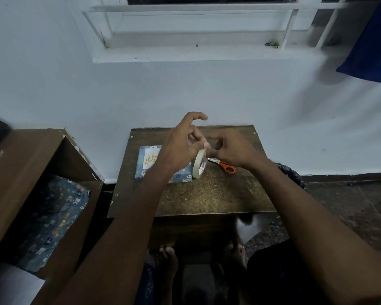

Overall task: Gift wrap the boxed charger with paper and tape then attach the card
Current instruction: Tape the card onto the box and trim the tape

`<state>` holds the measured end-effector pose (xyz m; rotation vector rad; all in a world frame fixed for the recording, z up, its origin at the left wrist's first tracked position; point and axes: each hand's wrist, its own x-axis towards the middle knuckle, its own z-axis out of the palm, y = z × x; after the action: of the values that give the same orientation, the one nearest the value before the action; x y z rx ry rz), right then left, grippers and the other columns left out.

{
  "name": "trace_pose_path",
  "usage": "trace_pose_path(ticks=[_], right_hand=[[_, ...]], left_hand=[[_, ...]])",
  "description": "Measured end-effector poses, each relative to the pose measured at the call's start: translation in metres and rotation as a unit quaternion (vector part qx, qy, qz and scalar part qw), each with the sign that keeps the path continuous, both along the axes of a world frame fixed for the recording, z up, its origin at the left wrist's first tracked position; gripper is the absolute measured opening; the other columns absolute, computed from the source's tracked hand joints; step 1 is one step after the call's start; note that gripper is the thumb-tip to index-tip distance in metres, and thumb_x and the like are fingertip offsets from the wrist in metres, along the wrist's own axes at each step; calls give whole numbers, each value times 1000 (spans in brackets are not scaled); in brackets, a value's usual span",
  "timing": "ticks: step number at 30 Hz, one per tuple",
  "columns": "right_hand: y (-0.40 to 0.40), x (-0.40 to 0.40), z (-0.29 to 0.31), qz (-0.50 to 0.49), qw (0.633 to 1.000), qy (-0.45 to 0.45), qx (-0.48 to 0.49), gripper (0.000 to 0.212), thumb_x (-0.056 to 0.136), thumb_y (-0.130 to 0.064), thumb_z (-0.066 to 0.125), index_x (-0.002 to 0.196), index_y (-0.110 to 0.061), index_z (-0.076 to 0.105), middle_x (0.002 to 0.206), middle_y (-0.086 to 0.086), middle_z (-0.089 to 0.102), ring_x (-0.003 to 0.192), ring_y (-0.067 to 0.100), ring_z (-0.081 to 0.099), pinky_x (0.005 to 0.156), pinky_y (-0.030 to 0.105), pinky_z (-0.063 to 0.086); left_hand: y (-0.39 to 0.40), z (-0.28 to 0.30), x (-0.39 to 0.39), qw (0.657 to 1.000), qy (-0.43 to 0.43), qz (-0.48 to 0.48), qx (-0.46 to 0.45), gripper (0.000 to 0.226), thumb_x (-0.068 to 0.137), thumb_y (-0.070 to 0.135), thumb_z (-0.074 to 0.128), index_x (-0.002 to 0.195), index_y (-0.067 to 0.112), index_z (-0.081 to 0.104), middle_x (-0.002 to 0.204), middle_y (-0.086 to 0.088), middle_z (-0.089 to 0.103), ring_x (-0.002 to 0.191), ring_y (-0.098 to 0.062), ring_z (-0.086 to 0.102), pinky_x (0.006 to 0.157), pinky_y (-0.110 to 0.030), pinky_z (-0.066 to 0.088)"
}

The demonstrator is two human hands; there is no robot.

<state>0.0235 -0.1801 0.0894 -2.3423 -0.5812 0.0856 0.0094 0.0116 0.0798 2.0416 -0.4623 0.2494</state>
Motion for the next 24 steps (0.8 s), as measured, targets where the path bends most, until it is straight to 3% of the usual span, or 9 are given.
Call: trace_pose_path(ticks=[3,7,11,14,16,19,21,24], right_hand=[[-1,1,-7,6,1000,8,24,7,94,-15,76,95,-13,83,55,-13,63,46,1,51,53,16,36],[1,3,-7,-32,999,-1,12,13,94,-21,76,83,-19,81,62,-5,72,53,11,66,57,28,48],[2,5,-7,-59,995,-65,-39,13,92,-24,76,83,-15,80,63,2,68,56,16,58,53,27,37],[1,6,-4,-64,992,-93,-55,13,91,-25,76,83,-16,79,67,1,70,60,16,59,57,31,40],[0,4,0,-61,991,-103,-60,6,91,-23,76,89,-20,81,71,0,72,62,17,60,57,29,40],[-1,-1,6,-56,988,-129,-60,16,91,-19,75,101,-29,82,74,-4,73,63,13,58,57,23,38],[0,-3,9,-55,986,-142,-63,17,91,-20,73,101,-30,82,74,-4,73,65,14,59,59,28,39],[2,-5,11,-61,983,-158,-77,11,91,-21,74,99,-23,82,79,-3,70,69,15,55,62,29,32]], left_hand=[[-4,2,-2,999,-13,21,-26,60,89,1,79,139,20,50,82,4,73,82,-12,71,77,-19,51],[-8,3,0,997,-46,50,-29,63,88,-7,73,138,18,44,83,4,71,81,-12,72,78,-30,58],[-8,1,2,996,-30,70,-47,69,89,1,80,143,20,42,85,6,76,77,-10,74,75,-29,59],[-8,3,0,995,-13,88,-54,73,90,13,85,147,20,41,85,5,77,77,-7,73,76,-22,57],[-9,5,-1,993,6,97,-61,77,89,19,86,150,21,38,85,5,78,79,-8,74,81,-23,58],[-9,9,-1,989,53,116,-73,83,90,26,87,155,22,34,85,7,79,80,0,72,90,-23,55],[-10,12,-1,985,83,133,-76,84,91,29,85,157,22,33,83,7,78,82,3,71,94,-24,53],[-8,7,1,973,131,180,-61,80,92,25,83,155,20,34,86,5,76,89,-6,71,92,-30,55]])
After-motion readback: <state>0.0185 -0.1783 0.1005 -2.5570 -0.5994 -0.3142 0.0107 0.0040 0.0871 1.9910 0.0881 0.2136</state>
